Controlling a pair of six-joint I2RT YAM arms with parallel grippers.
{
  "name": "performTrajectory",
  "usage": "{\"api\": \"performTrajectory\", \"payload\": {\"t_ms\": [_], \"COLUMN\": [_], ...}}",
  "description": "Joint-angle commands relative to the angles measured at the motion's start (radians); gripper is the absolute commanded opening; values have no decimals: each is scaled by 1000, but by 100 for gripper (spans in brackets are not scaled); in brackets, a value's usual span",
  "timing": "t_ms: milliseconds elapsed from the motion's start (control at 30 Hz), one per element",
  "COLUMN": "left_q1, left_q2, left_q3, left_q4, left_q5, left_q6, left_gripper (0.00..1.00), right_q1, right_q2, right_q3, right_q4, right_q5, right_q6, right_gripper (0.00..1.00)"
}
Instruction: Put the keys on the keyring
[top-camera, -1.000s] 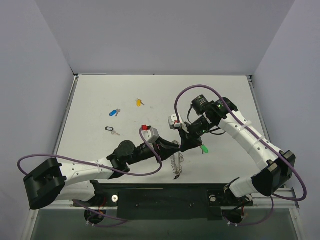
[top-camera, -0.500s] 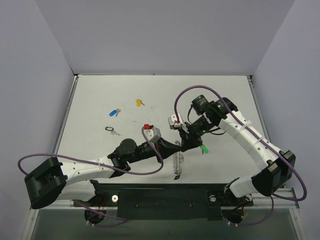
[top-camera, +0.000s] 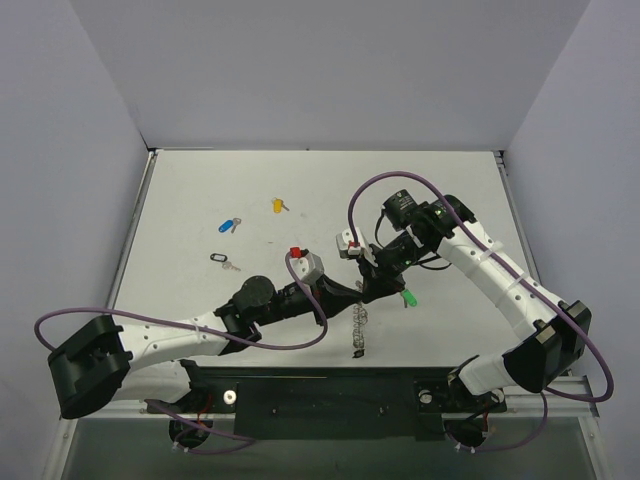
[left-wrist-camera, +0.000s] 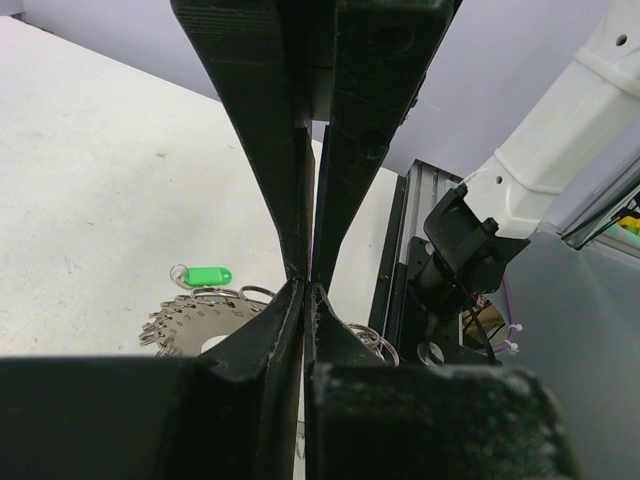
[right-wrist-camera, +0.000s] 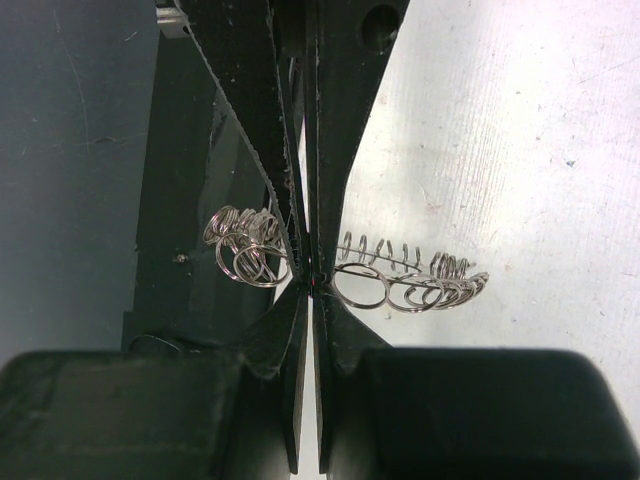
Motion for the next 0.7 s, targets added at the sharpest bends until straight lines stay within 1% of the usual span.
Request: {"api": "performTrajectory", "payload": {"t_ms": [0, 333, 400, 433, 467, 667], "left_q1": [4, 9, 9, 10, 12, 15], "left_q2": [-26, -35, -34, -32, -29, -32], "left_q3": [36, 34, 39, 40, 42, 40], "left_q4": [-19, -24, -22, -22, -22, -25], "left_q5": [-25, -25, -18, -6, 0, 37], "left_q6": [7, 7, 7, 8, 10, 25], "left_gripper": [14, 16, 14, 6, 0, 0], "right_q1": [9, 11, 11, 11, 13, 11], "right_q2": [-8, -8, -7, -7, -5, -11], "right_q3": [31, 31, 32, 32, 32, 32], "right_q4": [-26, -29, -29, -29, -29, -29], "right_q5": [-50, -50, -50, -48, -48, -56], "right_q6": [-3, -2, -3, -3, -3, -6], "right_gripper": [0, 0, 0, 0, 0, 0]}}
